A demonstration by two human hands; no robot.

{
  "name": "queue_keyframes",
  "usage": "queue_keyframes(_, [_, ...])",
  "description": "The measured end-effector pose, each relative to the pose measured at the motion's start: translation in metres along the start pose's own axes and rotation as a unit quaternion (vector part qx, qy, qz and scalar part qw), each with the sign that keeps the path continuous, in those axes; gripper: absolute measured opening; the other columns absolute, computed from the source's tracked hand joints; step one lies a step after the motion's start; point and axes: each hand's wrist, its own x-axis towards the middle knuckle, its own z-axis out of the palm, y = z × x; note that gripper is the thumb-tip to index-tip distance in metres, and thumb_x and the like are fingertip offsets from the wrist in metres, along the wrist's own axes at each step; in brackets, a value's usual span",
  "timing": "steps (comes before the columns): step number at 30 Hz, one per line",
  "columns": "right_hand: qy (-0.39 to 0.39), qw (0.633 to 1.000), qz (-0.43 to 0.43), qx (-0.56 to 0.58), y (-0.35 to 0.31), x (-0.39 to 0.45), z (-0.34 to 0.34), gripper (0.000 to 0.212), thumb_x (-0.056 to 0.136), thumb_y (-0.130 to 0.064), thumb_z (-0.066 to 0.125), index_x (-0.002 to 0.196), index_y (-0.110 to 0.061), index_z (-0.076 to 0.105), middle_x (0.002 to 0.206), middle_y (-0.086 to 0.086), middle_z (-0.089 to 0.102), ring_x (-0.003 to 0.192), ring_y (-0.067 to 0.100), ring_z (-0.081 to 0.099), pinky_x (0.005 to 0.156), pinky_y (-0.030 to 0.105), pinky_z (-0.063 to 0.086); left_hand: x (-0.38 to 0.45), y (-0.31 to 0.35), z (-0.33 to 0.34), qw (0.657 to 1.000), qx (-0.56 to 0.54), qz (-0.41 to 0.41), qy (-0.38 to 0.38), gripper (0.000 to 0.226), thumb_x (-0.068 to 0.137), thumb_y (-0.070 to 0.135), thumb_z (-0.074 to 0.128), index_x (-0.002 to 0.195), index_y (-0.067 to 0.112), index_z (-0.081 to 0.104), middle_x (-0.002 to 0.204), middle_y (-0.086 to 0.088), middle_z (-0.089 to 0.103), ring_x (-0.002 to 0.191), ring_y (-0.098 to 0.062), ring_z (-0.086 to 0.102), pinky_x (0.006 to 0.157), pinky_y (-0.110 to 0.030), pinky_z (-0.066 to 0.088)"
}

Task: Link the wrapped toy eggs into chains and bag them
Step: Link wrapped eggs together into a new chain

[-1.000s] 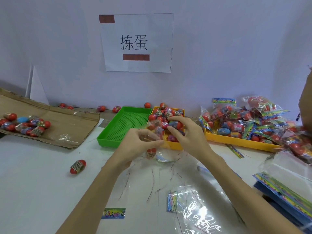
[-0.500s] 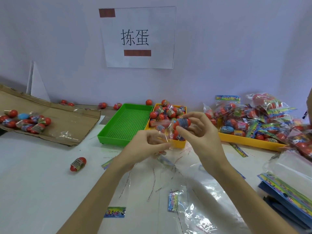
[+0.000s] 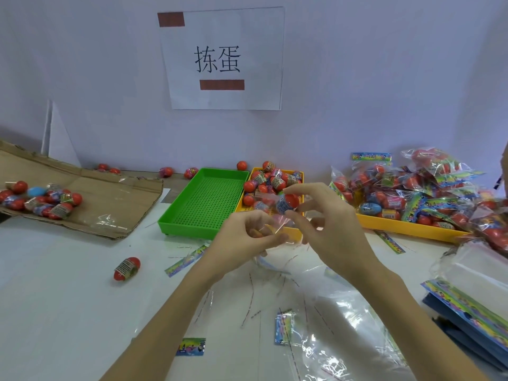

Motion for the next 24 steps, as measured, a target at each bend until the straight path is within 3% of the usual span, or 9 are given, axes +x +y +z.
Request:
queue_keyframes(2, [-0.021, 0.999, -0.011, -0.027, 0.001, 0.002, -0.004, 0.037, 0.091, -0.012, 0.076, 0.124, -0.025, 0.066, 0.111, -0.021, 0.054, 0.089, 0.001, 0.066, 0.071, 0.014, 0.056, -0.001, 0.003, -0.001, 1.0, -0.008, -0.007, 0.0, 0.044, 0.072, 0.041, 0.088, 0.105, 0.014, 0.077, 0.075, -0.003, 0.071, 0.062, -0.017, 0.066, 0.059, -0.041, 0.061])
queue_keyframes(4, [-0.035, 0.999, -0.015, -0.034, 0.003, 0.003, -0.008, 0.038, 0.09, -0.01, 0.075, 0.124, -0.025, 0.067, 0.11, -0.019, 0.055, 0.083, 0.005, 0.066, 0.072, 0.017, 0.057, -0.002, 0.006, -0.004, 1.0, -0.017, -0.001, -0.016, 0.041, 0.074, 0.034, 0.09, 0.109, 0.017, 0.076, 0.081, -0.006, 0.074, 0.063, -0.016, 0.066, 0.061, -0.04, 0.061])
queue_keyframes(8, [-0.06, 0.998, -0.006, -0.015, 0.006, 0.004, -0.018, 0.042, 0.092, -0.001, 0.072, 0.123, -0.028, 0.067, 0.111, -0.021, 0.057, 0.089, 0.01, 0.066, 0.073, 0.023, 0.057, -0.005, 0.008, -0.013, 0.997, 0.026, 0.014, -0.072, 0.054, 0.077, 0.023, 0.094, 0.124, 0.032, 0.069, 0.092, 0.014, 0.073, 0.069, -0.003, 0.061, 0.067, -0.017, 0.051])
queue_keyframes(12, [-0.076, 0.997, 0.024, 0.004, 0.004, 0.005, -0.023, 0.048, 0.092, -0.004, 0.072, 0.121, -0.04, 0.06, 0.109, -0.026, 0.06, 0.09, 0.006, 0.066, 0.077, 0.024, 0.058, -0.004, 0.007, -0.013, 0.997, 0.022, 0.023, -0.077, 0.055, 0.08, 0.016, 0.092, 0.127, 0.033, 0.068, 0.107, 0.004, 0.074, 0.092, -0.022, 0.072, 0.084, -0.032, 0.062])
queue_keyframes(15, [-0.086, 0.994, 0.057, 0.026, 0.005, 0.006, -0.024, 0.039, 0.091, -0.016, 0.075, 0.124, -0.034, 0.065, 0.104, -0.026, 0.065, 0.085, 0.004, 0.068, 0.078, 0.026, 0.06, -0.004, 0.006, -0.012, 0.997, 0.011, 0.016, -0.078, 0.057, 0.079, 0.017, 0.092, 0.125, 0.036, 0.066, 0.109, 0.005, 0.074, 0.095, -0.016, 0.073, 0.088, -0.032, 0.061])
queue_keyframes(17, [-0.086, 0.993, 0.069, 0.033, 0.006, 0.006, -0.025, 0.036, 0.091, -0.017, 0.075, 0.125, -0.027, 0.067, 0.098, -0.022, 0.067, 0.079, 0.004, 0.07, 0.077, 0.027, 0.061, -0.004, 0.006, -0.011, 0.996, -0.008, 0.006, -0.086, 0.054, 0.08, 0.022, 0.09, 0.126, 0.033, 0.066, 0.108, 0.001, 0.074, 0.089, -0.015, 0.07, 0.086, -0.036, 0.062])
queue_keyframes(20, [-0.068, 0.995, 0.062, 0.022, 0.005, 0.005, -0.025, 0.036, 0.092, -0.009, 0.074, 0.124, -0.022, 0.068, 0.096, -0.018, 0.068, 0.077, 0.005, 0.071, 0.075, 0.027, 0.06, -0.004, 0.01, -0.009, 0.997, -0.017, 0.028, -0.066, 0.032, 0.092, 0.022, 0.079, 0.123, 0.02, 0.071, 0.1, -0.006, 0.076, 0.081, -0.014, 0.07, 0.07, -0.026, 0.058])
queue_keyframes(24, [-0.083, 0.995, 0.055, -0.003, 0.004, 0.006, -0.027, 0.038, 0.091, -0.011, 0.076, 0.12, -0.032, 0.066, 0.1, -0.026, 0.064, 0.082, 0.003, 0.068, 0.072, 0.024, 0.059, -0.003, 0.01, -0.008, 0.998, -0.031, 0.051, -0.027, 0.022, 0.097, 0.017, 0.072, 0.117, 0.009, 0.073, 0.101, -0.011, 0.079, 0.085, -0.035, 0.074, 0.067, -0.032, 0.063])
